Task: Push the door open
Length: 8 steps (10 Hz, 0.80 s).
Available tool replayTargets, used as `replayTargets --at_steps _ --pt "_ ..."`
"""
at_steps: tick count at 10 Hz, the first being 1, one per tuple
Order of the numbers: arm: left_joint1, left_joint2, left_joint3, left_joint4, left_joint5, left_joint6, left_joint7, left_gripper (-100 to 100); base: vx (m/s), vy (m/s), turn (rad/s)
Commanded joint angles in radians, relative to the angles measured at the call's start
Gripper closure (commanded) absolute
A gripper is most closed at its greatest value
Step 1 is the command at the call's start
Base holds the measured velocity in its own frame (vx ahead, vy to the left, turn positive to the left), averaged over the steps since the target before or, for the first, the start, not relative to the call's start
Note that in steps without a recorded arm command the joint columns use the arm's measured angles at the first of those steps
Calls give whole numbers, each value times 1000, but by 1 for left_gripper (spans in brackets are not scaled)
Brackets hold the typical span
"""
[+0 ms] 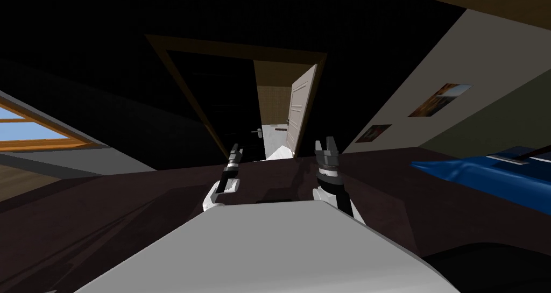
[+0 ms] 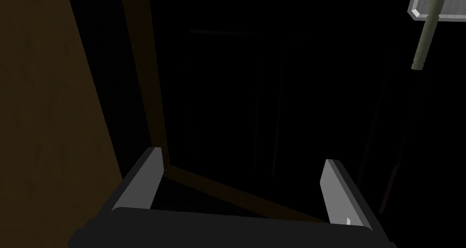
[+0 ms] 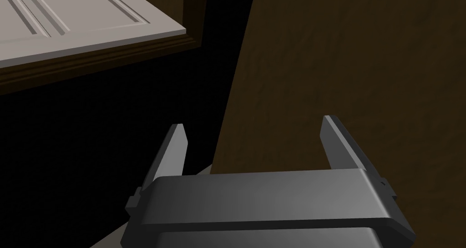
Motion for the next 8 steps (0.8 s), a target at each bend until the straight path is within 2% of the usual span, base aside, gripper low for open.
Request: replayTargets --at_steps 1,2,3,5,6,8 --pt "-26 11 3 50 3 -8 7 -100 112 -8 -35" --pt "-45 19 5 82 6 -11 11 -100 108 -2 -35" --pt "-45 19 5 95 6 -11 11 -100 57 -2 -11" --pt "-82 35 10 156 10 -17 20 -100 58 -4 -31" --pt "-82 35 10 167 10 -17 20 -100 59 -4 -12" --pt "-120 51 16 232 15 -24 29 -100 61 -6 -23"
